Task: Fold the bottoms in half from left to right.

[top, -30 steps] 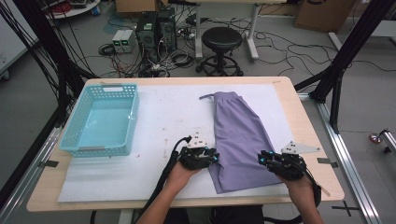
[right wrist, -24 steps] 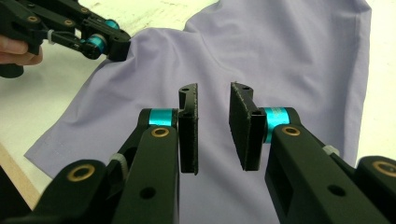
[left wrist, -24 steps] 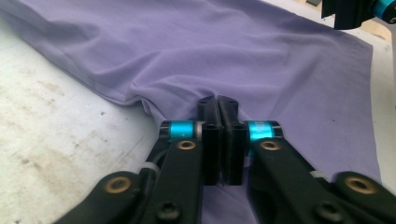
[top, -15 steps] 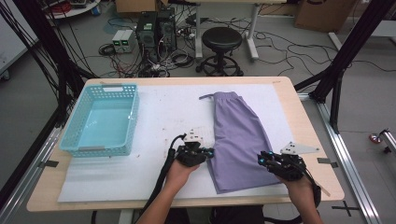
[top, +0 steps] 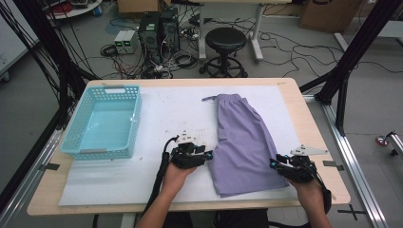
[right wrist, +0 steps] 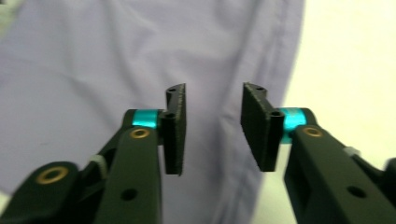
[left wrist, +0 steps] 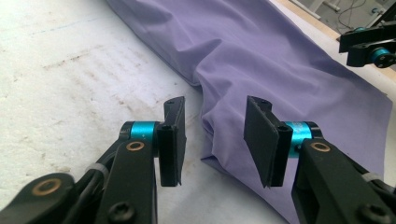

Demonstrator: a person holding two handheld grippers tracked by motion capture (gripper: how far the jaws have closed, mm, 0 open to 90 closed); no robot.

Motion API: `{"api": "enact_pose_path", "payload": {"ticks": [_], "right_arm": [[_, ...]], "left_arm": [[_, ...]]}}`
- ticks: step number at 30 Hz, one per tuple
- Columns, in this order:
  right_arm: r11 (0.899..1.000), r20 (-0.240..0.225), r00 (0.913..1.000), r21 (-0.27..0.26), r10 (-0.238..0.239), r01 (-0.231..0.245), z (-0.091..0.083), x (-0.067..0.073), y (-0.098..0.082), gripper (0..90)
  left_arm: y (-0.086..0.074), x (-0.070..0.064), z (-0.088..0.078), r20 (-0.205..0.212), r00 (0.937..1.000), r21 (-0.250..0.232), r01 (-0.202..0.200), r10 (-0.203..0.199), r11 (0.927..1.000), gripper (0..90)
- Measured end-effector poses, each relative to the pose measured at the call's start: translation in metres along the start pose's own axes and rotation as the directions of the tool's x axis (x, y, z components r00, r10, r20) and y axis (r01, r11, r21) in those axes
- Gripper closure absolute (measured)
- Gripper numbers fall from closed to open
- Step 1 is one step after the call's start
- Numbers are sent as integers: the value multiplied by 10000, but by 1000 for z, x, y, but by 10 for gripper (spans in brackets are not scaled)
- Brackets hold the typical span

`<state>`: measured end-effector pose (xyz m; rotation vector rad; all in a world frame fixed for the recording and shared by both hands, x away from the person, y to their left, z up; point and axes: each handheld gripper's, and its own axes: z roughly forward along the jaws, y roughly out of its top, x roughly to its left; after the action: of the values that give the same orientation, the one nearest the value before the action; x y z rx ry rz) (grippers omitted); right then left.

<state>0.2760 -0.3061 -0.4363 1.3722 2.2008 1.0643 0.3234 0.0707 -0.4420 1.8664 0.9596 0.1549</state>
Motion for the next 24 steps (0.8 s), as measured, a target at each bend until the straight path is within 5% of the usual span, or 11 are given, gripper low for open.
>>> {"api": "enact_pose_path", "payload": {"ticks": [3, 7, 10, 15, 18, 24], "right_arm": [[9979, 327, 9994, 641, -77, 56, 7, -5, -4, 663], [9953, 187, 9992, 906, -346, 328, 9, -7, -5, 896], [9961, 222, 9985, 739, -498, 481, 6, -8, -2, 900], [9969, 806, 9967, 790, -13, -51, 3, -16, -5, 893], [9948, 828, 9965, 1012, 71, -155, 5, -18, -8, 839], [9978, 689, 9961, 324, 559, -582, -2, -20, -6, 702]], "left_arm": [[0, 0, -1, -82, 9999, -22, 68, -68, 10000, 576], [1, 1, -3, -154, 9999, -108, 39, -41, 9999, 575], [1, 2, -3, -196, 9998, -138, 89, -91, 9999, 575], [1, 0, -1, -136, 9999, -101, 89, -90, 9999, 574], [0, 0, 3, -103, 9999, -24, 84, -85, 10000, 572], [1, 2, 16, 105, 9989, 299, 455, -458, 9985, 580]]}}
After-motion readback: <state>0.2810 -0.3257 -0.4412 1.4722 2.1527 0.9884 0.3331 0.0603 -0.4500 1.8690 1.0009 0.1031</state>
